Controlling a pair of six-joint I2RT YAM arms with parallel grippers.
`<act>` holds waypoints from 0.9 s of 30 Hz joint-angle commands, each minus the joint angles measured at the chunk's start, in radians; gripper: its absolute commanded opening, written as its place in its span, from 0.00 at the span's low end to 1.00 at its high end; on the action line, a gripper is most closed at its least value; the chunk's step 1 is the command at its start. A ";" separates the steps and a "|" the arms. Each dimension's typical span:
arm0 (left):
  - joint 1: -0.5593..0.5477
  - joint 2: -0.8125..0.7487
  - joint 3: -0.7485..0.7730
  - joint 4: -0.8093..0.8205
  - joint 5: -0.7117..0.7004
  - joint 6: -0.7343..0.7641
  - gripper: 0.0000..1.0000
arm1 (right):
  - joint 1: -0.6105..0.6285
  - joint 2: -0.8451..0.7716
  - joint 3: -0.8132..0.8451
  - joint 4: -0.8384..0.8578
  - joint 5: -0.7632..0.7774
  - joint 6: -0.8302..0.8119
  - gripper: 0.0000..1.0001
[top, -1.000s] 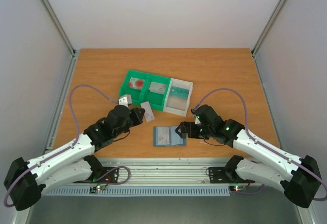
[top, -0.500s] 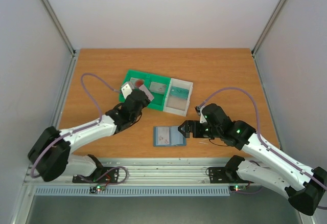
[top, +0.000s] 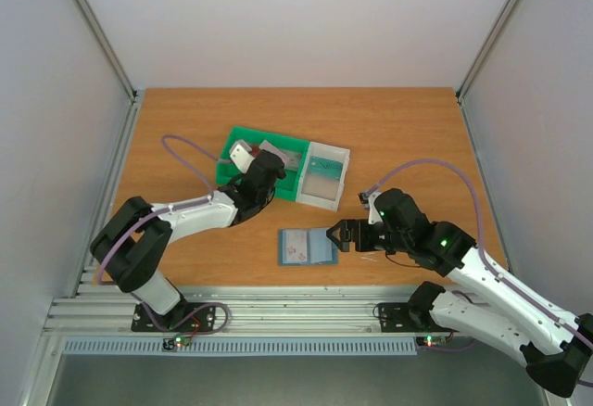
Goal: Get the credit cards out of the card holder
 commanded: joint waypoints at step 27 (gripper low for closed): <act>0.026 0.328 0.174 0.113 -0.016 -0.191 0.00 | 0.002 -0.076 0.022 -0.062 0.081 -0.025 0.98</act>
